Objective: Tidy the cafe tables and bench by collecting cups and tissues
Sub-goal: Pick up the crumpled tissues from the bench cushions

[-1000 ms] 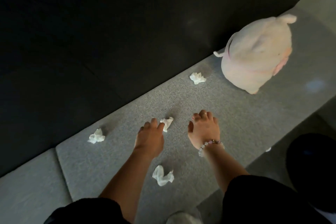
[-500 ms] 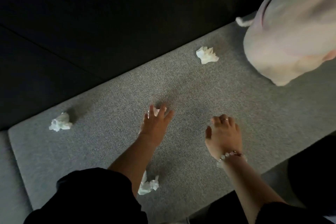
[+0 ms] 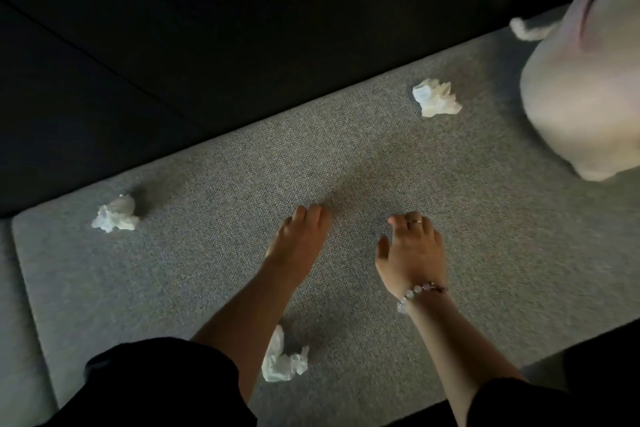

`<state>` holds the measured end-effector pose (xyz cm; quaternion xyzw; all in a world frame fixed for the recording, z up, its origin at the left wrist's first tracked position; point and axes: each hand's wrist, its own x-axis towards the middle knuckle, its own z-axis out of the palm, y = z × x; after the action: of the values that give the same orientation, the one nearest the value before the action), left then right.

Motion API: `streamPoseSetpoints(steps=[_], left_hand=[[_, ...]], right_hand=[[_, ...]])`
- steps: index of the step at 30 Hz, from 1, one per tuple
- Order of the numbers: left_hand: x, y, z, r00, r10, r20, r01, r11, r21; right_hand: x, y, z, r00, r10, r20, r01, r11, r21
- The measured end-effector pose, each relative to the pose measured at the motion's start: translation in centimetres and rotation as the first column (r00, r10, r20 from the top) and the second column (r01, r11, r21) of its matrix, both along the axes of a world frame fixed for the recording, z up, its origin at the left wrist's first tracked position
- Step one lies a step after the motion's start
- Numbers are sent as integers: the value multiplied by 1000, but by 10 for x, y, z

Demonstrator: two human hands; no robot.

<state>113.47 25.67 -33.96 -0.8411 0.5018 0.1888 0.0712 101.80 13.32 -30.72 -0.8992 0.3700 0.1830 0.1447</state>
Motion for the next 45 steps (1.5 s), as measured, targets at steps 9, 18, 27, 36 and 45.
streamPoseSetpoints(steps=[9,18,27,36,45], left_hand=[[26,-13,4,996,-56,63,76,919,-387],[41,-23,8,998,23,52,8,849,-529],[42,-10,-1,996,24,87,23,860,-511],[35,-16,8,999,44,-10,-43,876,-480],[32,12,51,997,53,-48,-67,923,-379]], right_hand=[[63,-101,-2,1000,-11,28,15,987,-162],[126,-142,-23,996,-22,-86,24,999,24],[112,-122,-43,999,-47,-26,43,990,-132],[103,-78,-38,995,89,35,-81,976,-200],[82,-17,-6,958,282,-57,-288,943,-167]])
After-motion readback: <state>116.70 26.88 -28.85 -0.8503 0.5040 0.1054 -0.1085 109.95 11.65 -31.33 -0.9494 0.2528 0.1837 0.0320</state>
